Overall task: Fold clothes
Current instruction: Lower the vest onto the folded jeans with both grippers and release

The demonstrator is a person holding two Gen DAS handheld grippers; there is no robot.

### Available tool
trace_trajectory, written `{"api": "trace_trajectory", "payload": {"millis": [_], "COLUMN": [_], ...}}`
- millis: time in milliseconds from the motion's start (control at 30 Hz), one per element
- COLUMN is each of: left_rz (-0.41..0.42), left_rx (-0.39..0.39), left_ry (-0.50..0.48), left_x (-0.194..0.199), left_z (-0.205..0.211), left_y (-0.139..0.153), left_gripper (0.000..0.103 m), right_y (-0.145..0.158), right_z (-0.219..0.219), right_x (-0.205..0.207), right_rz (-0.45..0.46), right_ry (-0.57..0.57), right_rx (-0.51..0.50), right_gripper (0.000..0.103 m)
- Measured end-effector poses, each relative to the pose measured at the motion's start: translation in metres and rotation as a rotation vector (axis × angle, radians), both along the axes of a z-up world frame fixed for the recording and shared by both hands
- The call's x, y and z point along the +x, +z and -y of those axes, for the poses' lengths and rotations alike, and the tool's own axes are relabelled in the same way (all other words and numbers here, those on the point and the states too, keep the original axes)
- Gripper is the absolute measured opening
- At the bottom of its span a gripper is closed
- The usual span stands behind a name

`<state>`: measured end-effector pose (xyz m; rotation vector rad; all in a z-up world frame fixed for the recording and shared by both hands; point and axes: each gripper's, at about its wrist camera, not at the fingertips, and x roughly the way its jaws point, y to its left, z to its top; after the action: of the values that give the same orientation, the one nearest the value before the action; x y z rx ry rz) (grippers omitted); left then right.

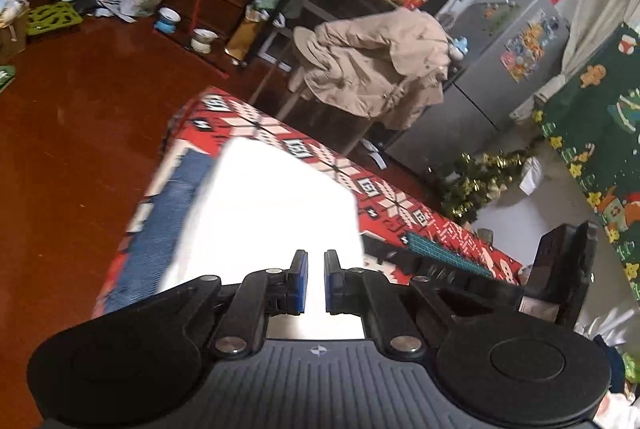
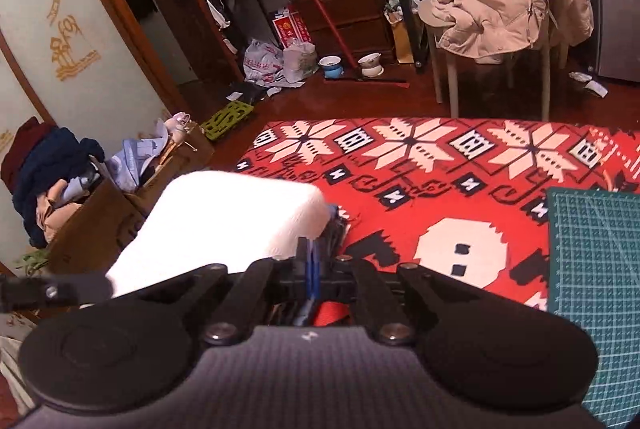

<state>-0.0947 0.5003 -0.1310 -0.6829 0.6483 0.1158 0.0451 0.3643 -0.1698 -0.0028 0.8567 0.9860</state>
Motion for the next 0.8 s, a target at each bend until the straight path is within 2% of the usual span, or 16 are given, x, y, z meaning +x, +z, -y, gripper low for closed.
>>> {"api": "trace_trajectory", "payload": {"millis": [133, 233, 400, 533, 700, 800], "left_rz": [-0.05, -0.078, -0.081, -0.097, -0.109, -0.099], "left_rx": [-0.009, -0.013, -0.006, 0.015, 0.033, 0.014], "left_ry": [-0.063, -0.082, -0.086, -0.088, -0.056, -0.004], "left_x": [0.025, 0.027, 0.006, -0.021, -0.059, -0.083], "left_z": [0.012, 0.02, 0.033, 0.046, 0.066, 0.079], "left_y": [-0.006, -0.013, -0.014, -0.01, -0.008, -0.005], "left_gripper": [0.006, 0.006, 0.006, 0.006, 0.006, 0.006], "right_y": [-0.003, -0.003, -0.001, 0.003, 0.014, 0.021], "right_z": [0.001, 0.008, 0.022, 0.04, 0.071, 0.088], "right_x": [-0.017, -0.035, -0.069, -0.09, -0.118, -0.136], "right_rz": [0.022, 0.028, 0.06, 0.05, 0.026, 0.03], "right_ry": [0.072, 0.132, 0.209, 0.242, 0.295, 0.296], "right_rx": [-0.025, -0.034, -0.041, -0.031, 0.005, 0.024], "right_gripper": [0.001, 0.001, 0.001, 0.001, 0.002, 0.007]}}
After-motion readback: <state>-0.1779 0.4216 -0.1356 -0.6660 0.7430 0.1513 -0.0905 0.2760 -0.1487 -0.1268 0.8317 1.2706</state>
